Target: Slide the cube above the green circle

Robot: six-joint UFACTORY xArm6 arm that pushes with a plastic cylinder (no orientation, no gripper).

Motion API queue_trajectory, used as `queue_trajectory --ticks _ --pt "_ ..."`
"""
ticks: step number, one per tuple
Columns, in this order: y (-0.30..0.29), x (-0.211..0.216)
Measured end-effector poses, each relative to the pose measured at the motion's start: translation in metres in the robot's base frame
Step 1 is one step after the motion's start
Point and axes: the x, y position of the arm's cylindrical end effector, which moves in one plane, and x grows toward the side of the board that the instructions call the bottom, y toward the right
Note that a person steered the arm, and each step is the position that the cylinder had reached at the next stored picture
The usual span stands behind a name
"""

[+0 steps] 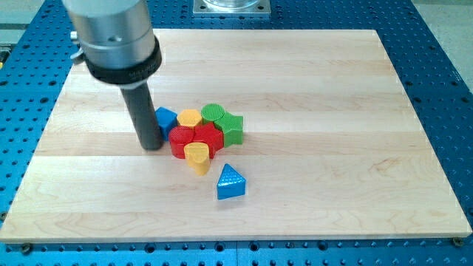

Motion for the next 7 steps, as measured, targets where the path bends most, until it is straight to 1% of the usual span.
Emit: queue_trajectory --ticks 1,2,3,4,5,6,7 --pt "0.0 -0.03" --pt "-0.018 -0.052" --pt "-0.018 -0.065" --pt "0.02 -0.065" --pt "0.034 -0.074" --pt "0.03 -0.077" --pt "0.056 -0.08"
